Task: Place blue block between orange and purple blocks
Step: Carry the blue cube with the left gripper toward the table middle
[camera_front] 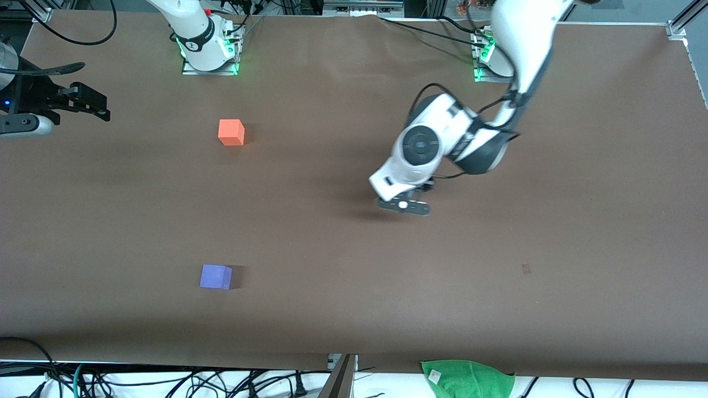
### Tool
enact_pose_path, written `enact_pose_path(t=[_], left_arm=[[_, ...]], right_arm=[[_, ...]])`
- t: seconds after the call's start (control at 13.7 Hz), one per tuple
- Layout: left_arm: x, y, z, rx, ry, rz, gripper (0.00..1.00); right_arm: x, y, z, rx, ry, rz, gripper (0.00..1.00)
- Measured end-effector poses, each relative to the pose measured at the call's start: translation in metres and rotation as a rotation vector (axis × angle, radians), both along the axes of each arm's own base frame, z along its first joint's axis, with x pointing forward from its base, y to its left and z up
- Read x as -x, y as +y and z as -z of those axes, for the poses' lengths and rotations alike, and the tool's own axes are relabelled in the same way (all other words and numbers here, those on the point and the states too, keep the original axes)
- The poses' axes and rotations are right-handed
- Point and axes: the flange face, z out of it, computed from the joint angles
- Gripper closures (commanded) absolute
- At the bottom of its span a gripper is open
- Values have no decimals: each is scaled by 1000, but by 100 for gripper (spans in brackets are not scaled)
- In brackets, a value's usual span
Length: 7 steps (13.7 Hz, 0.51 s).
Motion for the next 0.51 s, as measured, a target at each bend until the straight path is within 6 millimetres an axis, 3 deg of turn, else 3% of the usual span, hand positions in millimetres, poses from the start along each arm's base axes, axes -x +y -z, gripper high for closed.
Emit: enact_pose_path(t=[0.15,0.22,0.29,0.36,0.51], left_arm=[[9,-38,41,51,-44,-49,79],[12,-46,59,59,-51,-60,73],[14,-49,72,58,-47,-66,26],[14,-50,81,56,-43,-68,0],[13,-49,85,53,-43,-71,0]], right_arm=[[0,0,0,0,0,1,0],[0,0,0,0,0,1,0],[0,0,0,0,0,1,0],[0,0,0,0,0,1,0],[0,0,0,0,0,1,0]])
